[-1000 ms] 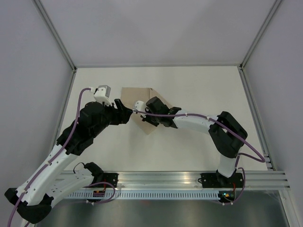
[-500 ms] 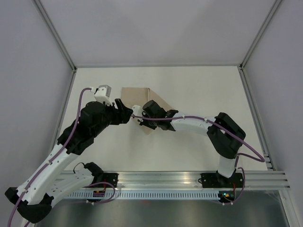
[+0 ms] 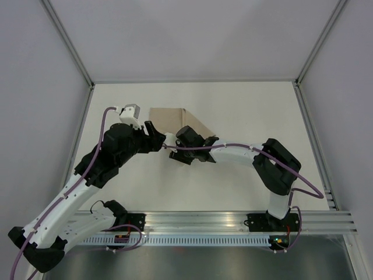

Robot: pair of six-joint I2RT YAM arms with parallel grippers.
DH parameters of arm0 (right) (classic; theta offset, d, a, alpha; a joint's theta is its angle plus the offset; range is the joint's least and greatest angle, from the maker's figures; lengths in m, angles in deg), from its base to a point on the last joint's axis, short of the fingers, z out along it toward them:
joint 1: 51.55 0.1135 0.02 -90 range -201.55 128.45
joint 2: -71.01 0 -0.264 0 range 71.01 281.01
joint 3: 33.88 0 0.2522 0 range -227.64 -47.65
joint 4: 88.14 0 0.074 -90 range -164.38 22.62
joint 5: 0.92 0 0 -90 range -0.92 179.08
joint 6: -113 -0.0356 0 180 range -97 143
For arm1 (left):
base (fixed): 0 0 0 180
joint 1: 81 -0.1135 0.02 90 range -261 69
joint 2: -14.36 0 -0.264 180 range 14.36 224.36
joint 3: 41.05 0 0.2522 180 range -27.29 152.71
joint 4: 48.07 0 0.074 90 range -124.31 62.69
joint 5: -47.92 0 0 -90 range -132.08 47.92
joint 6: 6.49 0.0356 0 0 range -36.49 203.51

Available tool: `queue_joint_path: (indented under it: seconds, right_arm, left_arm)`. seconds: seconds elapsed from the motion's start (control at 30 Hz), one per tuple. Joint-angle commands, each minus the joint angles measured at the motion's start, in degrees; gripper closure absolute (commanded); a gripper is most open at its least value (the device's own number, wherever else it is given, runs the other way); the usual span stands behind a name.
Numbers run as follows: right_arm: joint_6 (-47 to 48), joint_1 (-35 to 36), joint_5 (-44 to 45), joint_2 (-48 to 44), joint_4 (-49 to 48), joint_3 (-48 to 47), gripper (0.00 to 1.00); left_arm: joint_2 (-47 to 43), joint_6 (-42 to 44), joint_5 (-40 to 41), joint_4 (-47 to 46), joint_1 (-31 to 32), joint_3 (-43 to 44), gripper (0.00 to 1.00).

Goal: Fold the napkin, place the utensils inside, and roll it up
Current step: Fold the napkin

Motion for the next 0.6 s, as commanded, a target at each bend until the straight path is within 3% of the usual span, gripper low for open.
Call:
queue_joint_path:
  seconds: [0.0, 0.2, 0.37, 0.57]
  right_arm:
    - [-0.2, 0.2, 0.8, -4.4, 0.6, -0.1, 0.40]
    - [-0.8, -1.2, -0.2, -9.4, 2.3, -0.1, 0.34]
    - [-1.9, -7.3, -4.1, -12.8, 4.5, 0.5, 0.35]
    - [-1.9, -14.7, -5.8, -14.2, 3.3, 4.5, 0.39]
  left_arm:
    - [0.7, -2.5, 0.7, -3.4, 0.1, 0.4, 0.27]
    - [2.9, -3.6, 0.8, -4.9, 0.1, 0.2, 0.26]
    - [7.1, -4.8, 0.6, -8.6, 0.1, -1.6, 0.28]
    - [21.0, -5.7, -0.2, -15.1, 0.1, -1.4, 0.38]
